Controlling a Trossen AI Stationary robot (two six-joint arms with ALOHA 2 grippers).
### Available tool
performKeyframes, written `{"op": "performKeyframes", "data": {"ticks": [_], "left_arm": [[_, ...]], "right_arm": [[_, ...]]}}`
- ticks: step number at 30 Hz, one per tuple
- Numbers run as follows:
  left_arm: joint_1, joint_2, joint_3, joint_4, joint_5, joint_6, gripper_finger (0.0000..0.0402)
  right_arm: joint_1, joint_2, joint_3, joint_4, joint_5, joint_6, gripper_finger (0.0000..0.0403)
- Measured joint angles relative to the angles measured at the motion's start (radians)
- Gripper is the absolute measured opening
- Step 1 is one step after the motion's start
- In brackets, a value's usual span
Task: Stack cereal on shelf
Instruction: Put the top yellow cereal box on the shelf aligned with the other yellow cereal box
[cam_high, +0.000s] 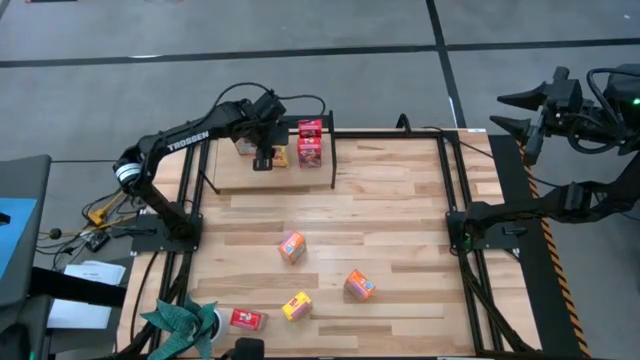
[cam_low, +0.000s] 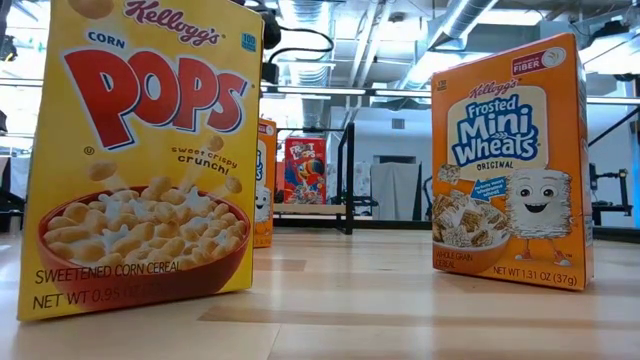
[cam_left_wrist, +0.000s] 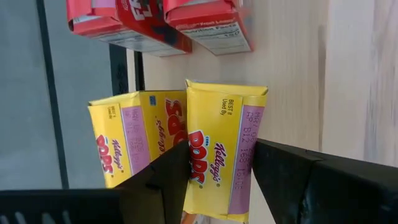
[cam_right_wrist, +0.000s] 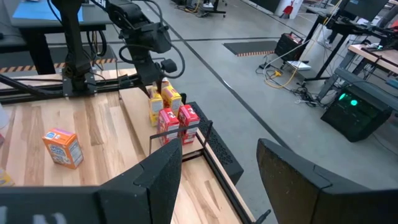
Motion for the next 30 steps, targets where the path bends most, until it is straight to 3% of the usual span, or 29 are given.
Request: {"op": "performKeyframes", "data": {"ticks": [30], "left_arm": [[0.001, 0.004, -0.002, 0.003, -0.029, -0.08, 0.0155]], "right_arm": [[0.0, 0.0, 0.0, 0.0, 0.0, -0.009, 0.0232]]}}
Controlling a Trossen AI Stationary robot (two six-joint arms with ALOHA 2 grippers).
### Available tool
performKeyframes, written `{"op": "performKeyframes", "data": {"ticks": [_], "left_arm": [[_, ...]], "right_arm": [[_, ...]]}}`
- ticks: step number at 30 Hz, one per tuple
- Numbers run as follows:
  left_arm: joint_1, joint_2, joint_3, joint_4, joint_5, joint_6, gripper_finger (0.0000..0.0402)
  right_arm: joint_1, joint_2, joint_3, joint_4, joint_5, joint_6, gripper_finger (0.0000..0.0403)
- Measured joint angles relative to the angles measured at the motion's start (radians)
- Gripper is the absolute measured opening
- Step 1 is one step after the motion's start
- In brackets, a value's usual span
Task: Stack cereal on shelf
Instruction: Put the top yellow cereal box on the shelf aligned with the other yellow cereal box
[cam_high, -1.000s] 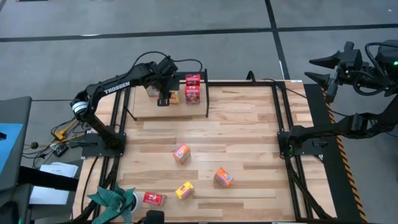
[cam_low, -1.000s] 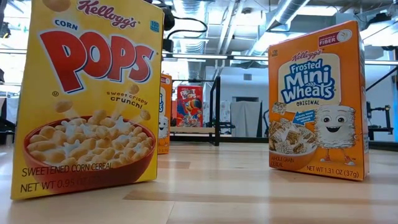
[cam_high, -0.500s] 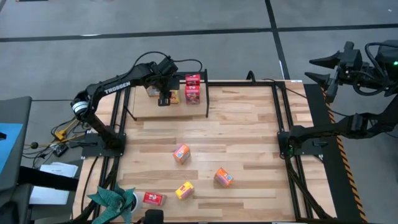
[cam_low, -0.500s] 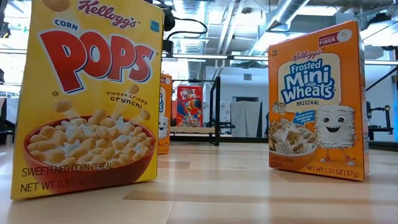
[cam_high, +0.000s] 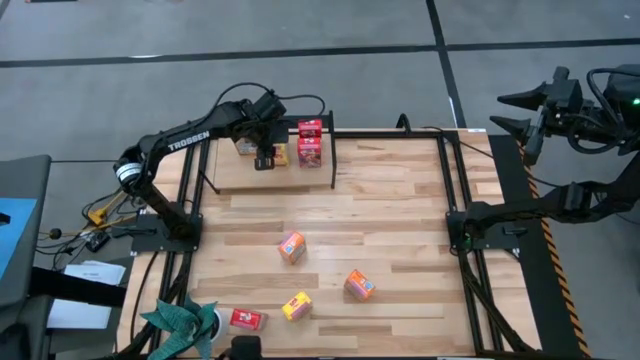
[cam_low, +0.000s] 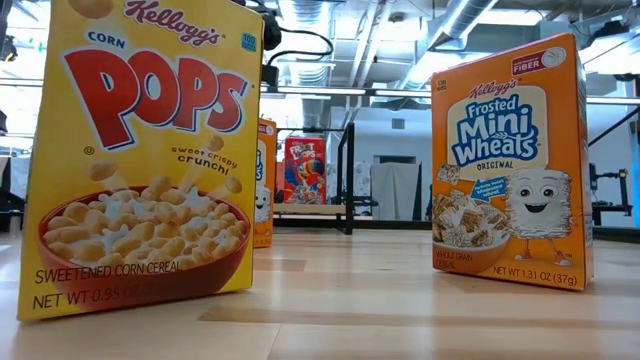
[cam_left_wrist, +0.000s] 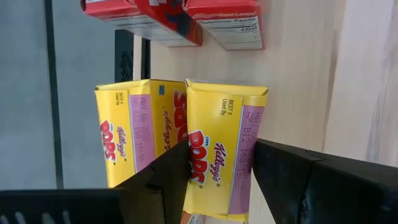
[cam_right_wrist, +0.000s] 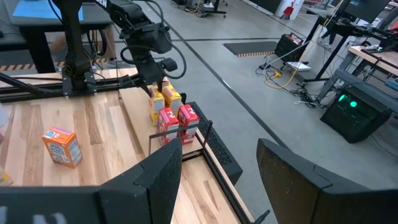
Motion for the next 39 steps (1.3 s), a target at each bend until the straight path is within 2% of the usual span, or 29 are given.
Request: {"op": "performKeyframes", "data": {"ticks": [28, 39], "left_arm": [[0.001, 0.0, -0.001, -0.003, -0.009, 0.002, 0.0157], [0.001, 0.0, -0.001, -0.011, -0.036, 0.009, 0.0221]], "right_arm": [[0.0, 0.0, 0.0, 0.0, 0.0, 0.0, 0.0232], [0.0, 0.0, 0.0, 0.0, 0.0, 0.0, 0.0232]]}}
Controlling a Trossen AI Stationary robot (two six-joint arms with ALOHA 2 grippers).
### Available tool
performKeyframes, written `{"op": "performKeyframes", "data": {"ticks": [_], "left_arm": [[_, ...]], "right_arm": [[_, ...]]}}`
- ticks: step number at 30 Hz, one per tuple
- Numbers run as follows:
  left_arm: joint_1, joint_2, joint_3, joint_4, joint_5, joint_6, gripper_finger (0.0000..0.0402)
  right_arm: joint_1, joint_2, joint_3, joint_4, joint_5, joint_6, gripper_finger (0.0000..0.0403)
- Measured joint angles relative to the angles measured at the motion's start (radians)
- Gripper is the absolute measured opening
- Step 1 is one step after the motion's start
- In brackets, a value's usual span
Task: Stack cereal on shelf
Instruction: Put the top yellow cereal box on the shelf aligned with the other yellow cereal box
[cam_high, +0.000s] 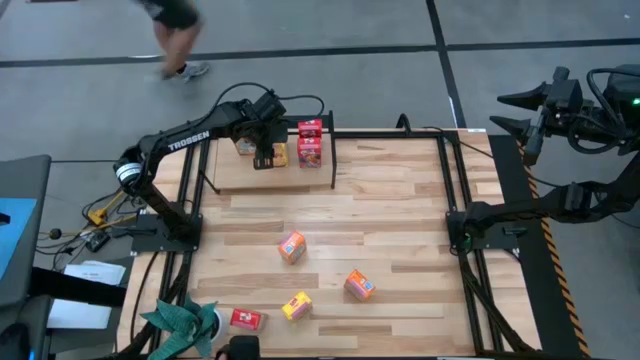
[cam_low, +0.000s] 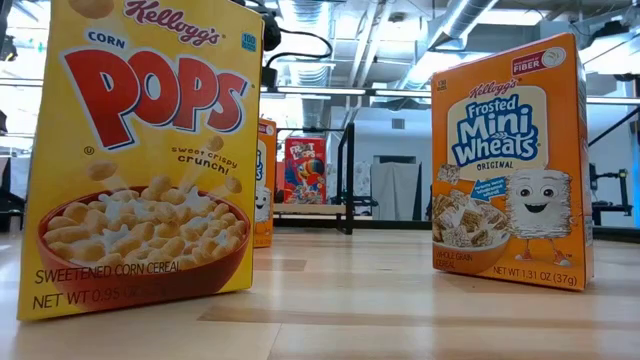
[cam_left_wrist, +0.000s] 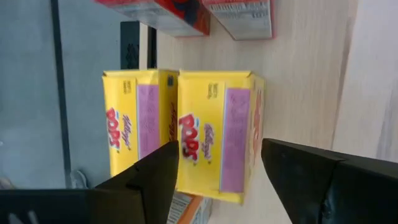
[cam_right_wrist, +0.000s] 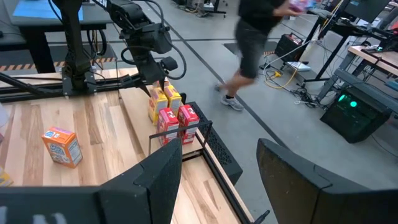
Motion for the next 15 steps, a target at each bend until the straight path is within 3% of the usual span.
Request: {"op": "performKeyframes", "data": {"ticks": [15], "left_arm": [[-0.024, -0.001, 0.0, -0.005, -0.076, -0.024, 0.0224]], "right_arm": [[0.0, 0.0, 0.0, 0.0, 0.0, 0.0, 0.0232]]}}
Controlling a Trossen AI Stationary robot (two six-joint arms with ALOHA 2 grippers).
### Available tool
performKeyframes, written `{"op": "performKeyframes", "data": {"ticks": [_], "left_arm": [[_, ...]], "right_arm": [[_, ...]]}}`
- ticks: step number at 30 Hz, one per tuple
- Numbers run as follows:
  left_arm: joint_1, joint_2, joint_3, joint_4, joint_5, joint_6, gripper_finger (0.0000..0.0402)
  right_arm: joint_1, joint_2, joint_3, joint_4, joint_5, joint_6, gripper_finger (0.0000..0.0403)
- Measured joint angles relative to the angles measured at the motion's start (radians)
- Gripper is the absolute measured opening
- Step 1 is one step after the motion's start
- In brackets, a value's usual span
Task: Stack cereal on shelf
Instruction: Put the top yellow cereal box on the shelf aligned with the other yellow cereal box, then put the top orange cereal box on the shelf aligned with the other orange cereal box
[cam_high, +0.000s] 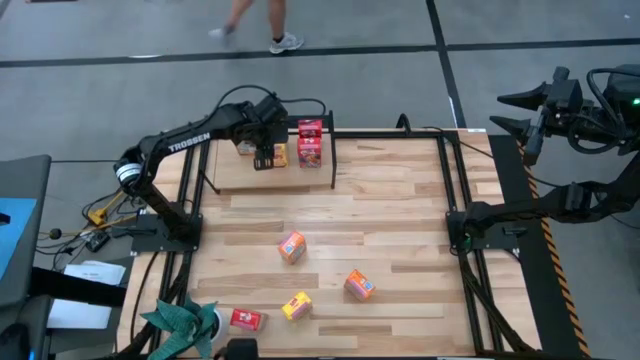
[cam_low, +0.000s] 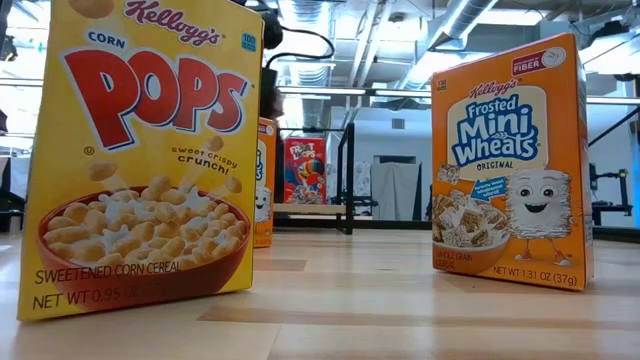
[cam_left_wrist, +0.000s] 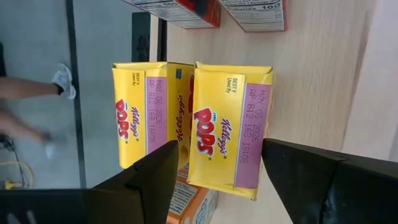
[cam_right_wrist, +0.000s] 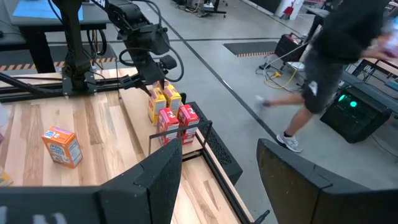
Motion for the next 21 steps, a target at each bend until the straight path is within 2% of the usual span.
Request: {"op": "performKeyframes", "data": {"ticks": [4, 8, 15, 21], "left_arm": [[-0.013, -0.001, 0.03, -0.046, -0.013, -0.034, 0.0224], [-0.029, -0.001, 0.131, -0.138, 0.002, -0.12, 0.0224], [-0.109, -0.004, 0.35, -0.385, 0.165, -0.366, 0.0224], [-0.264, -0.004, 0.417, -0.531, 0.339, -0.602, 0.0224]], "right_arm": [[0.0, 0.0, 0.0, 0.0, 0.0, -0.003, 0.0232], [0.0, 0.0, 0.0, 0.0, 0.0, -0.003, 0.0232], [0.0, -0.001, 0.0, 0.0, 0.0, -0.003, 0.0232], [0.0, -0.001, 0.0, 0.0, 0.0, -0.05, 0.0232]]}}
